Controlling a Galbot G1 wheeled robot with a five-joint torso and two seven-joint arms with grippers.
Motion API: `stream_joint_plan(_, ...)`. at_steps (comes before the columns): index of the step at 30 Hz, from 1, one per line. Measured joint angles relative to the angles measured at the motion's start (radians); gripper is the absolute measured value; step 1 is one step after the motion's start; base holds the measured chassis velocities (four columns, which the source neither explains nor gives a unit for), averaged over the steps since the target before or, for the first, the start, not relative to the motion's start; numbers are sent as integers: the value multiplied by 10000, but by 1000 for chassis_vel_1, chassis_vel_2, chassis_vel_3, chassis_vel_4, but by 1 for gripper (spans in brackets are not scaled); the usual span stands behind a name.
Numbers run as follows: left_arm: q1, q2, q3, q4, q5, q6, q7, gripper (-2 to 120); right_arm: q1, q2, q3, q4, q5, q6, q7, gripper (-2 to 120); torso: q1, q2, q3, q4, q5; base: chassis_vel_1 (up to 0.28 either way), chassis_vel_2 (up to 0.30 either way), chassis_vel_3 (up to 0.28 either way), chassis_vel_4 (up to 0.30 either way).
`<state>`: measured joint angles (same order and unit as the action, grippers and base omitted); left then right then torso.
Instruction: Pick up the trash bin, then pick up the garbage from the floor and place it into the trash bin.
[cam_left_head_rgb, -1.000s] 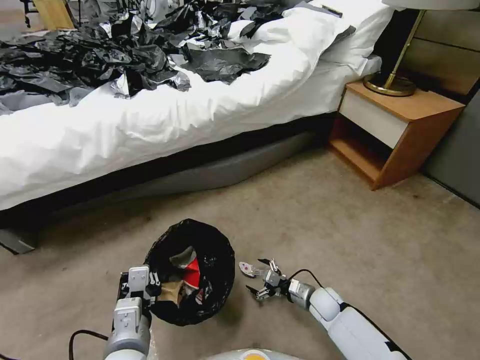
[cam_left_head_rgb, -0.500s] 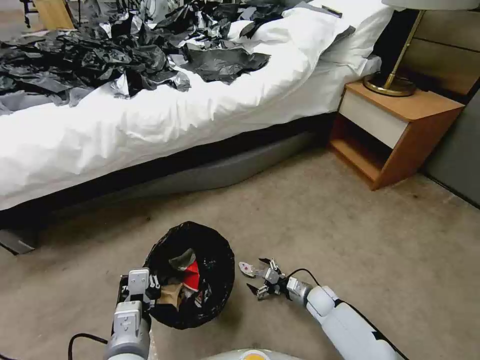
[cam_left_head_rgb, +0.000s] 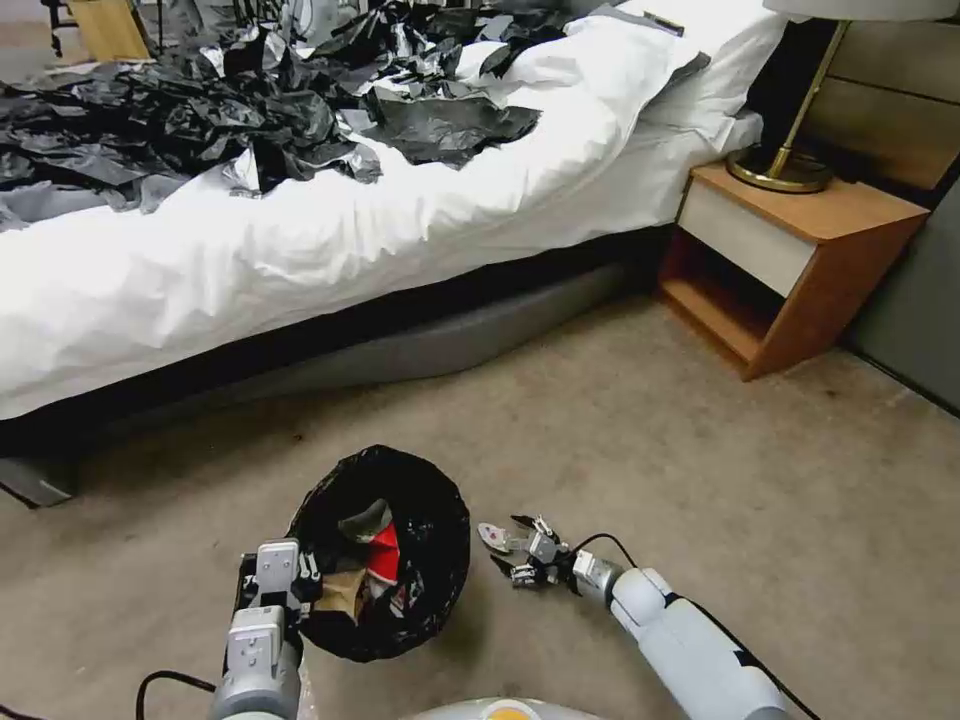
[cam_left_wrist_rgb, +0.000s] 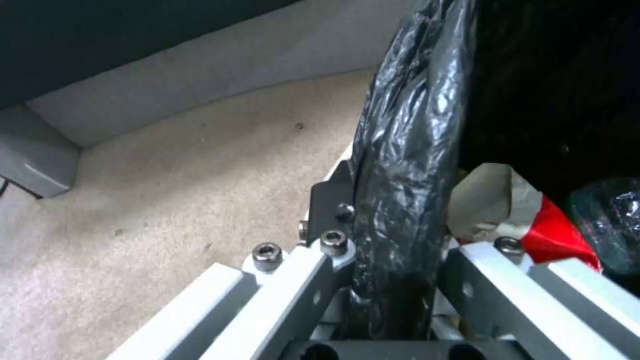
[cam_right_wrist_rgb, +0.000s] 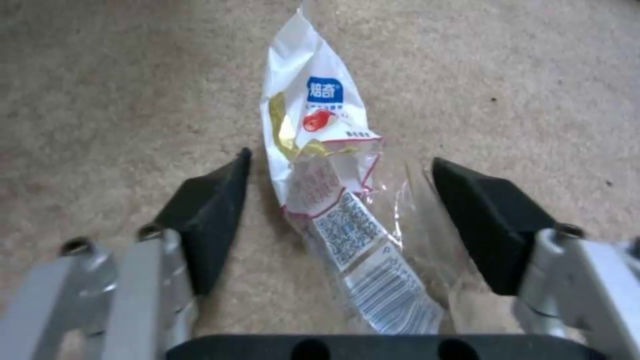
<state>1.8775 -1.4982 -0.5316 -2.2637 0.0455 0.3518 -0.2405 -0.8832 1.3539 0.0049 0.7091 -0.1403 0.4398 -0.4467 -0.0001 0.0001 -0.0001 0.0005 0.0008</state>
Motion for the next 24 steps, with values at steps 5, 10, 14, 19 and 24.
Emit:
stream_joint_plan(5,-1,23,1,5,-8,0,1,1,-153,-34,47,36,129,-14,4,50,0,0,0,0,-1,0,0,0,0)
stream_joint_plan(10,-3,34,18,5,-8,0,2,1,-292,-90,81,149,197,-17,36,39,0,0,0,0,-1,0,0,0,0)
stream_joint_plan(14,-8,43,43,0,-5,1,5,1,-395,-155,131,260,294,-63,67,26,0,0,0,-3,-6,0,0,0,0)
stream_joint_plan(19,-8,60,43,-25,-4,1,12,1,-458,-220,192,353,447,-117,125,6,0,0,1,-6,-12,0,0,0,0)
stream_joint_plan(24,-37,67,39,-32,-4,9,16,1,-491,-273,209,520,626,-187,177,0,0,-1,2,-9,-13,0,0,0,0)
